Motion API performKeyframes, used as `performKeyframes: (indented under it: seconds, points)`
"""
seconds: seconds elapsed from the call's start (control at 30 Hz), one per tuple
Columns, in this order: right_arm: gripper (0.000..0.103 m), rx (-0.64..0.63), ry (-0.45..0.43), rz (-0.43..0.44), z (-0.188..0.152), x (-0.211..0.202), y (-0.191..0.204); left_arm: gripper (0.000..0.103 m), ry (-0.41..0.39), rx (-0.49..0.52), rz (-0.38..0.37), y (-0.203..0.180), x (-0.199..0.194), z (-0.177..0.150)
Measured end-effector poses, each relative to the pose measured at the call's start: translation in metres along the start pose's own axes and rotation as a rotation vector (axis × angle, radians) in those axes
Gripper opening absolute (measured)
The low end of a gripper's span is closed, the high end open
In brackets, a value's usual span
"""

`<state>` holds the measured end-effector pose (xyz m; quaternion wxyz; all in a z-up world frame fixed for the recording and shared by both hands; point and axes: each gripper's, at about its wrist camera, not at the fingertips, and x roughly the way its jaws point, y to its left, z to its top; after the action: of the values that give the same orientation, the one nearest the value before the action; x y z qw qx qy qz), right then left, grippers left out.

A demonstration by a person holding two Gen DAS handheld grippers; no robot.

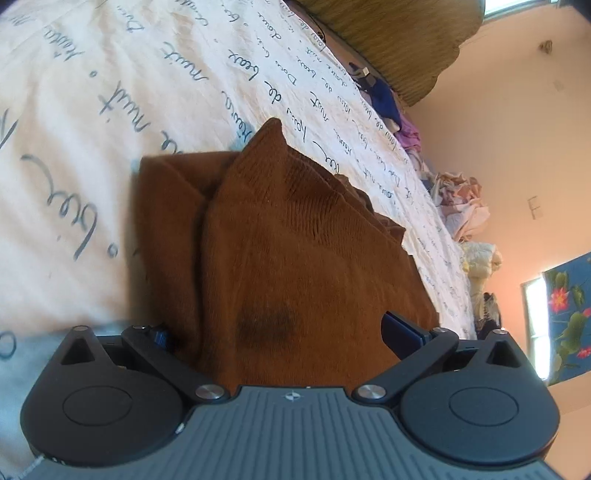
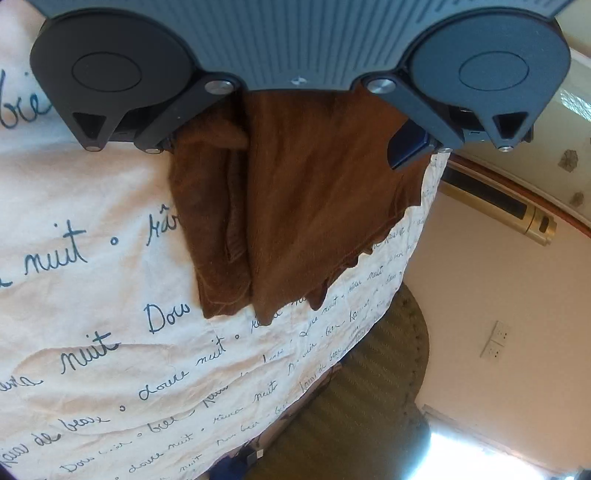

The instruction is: Fold small clothes

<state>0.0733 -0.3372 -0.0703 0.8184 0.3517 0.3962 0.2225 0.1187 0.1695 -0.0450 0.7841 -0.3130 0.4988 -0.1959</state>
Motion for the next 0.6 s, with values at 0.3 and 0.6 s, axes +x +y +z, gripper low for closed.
performKeyframes:
  seconds: [0.3,0.6]
  points:
    - [0.019,-0.238,-0.025,-0.239,-0.024,-0.002,0.057,0.015,-0.017,0.379,0.389,-0.060,-0.003,-0.020]
    - [0.018,-0.323,-0.032,-0.238,-0.038,-0.051,0.112,0.014,0.081,0.410,0.339,-0.091,-0.019,-0.026]
